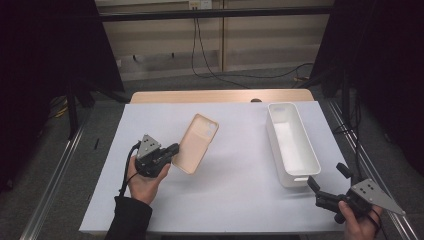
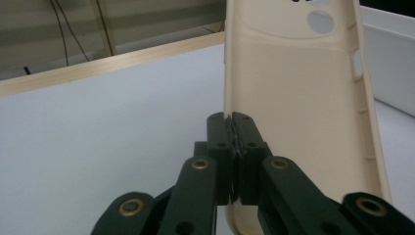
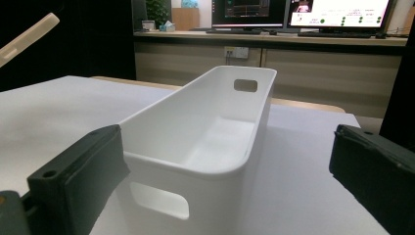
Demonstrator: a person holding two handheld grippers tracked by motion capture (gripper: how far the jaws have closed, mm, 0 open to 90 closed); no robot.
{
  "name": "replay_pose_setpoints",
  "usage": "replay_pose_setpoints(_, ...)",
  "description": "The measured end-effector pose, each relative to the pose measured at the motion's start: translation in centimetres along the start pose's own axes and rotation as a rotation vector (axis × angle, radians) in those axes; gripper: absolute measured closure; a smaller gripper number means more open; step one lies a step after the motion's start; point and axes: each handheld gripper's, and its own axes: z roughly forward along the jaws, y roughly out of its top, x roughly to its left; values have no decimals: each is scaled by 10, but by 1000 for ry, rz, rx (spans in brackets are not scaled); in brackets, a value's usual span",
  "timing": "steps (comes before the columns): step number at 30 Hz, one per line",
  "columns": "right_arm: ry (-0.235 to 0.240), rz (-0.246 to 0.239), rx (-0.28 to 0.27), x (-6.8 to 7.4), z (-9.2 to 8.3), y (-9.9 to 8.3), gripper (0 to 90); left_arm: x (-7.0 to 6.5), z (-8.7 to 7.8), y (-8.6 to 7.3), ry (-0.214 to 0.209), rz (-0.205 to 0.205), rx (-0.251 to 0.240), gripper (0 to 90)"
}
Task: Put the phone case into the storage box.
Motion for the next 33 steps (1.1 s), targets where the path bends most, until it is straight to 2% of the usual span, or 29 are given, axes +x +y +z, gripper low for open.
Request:
replay_pose_setpoints(2, 0, -2, -6, 0, 0, 0, 0, -3, 0, 0, -9, 3, -12, 878)
replay_pose_setpoints(4, -7, 1, -14, 0, -1, 2, 0, -6, 0, 1, -32, -15, -14, 878)
replay_pose_setpoints(12, -6, 0, -36, 2, -3, 11, 0, -26, 2, 4, -49, -3, -62, 878)
replay_pose_setpoints(16, 30, -9, -32, 7, -2, 16, 0, -32, 5, 3, -66, -1, -73, 878)
replay_pose_setpoints(21, 65, -14, -31, 12, 1, 24, 0, -39, 9, 3, -77, 7, -63, 878)
replay_pose_setpoints(23, 80, -24, -27, 13, 2, 29, 0, -42, 10, 3, -83, -2, -68, 878)
replay_pose_setpoints(26, 111, -45, 12, 14, 3, 36, 0, -45, 12, 4, -90, 0, -70, 878)
replay_pose_setpoints(27, 117, -57, 18, 14, 3, 38, 0, -45, 12, 5, -89, 16, -74, 878)
replay_pose_setpoints(28, 128, -67, 29, 14, 4, 41, 0, -47, 13, 5, -90, 1, -80, 878)
replay_pose_setpoints(29, 131, -68, 34, 14, 5, 42, 0, -47, 13, 6, -90, 13, -79, 877)
replay_pose_setpoints(31, 143, -56, 32, 14, 9, 46, 0, -50, 14, 8, -93, 5, -93, 878)
replay_pose_setpoints(33, 156, -58, 21, 17, 15, 51, 0, -53, 15, 9, -91, 18, -95, 878)
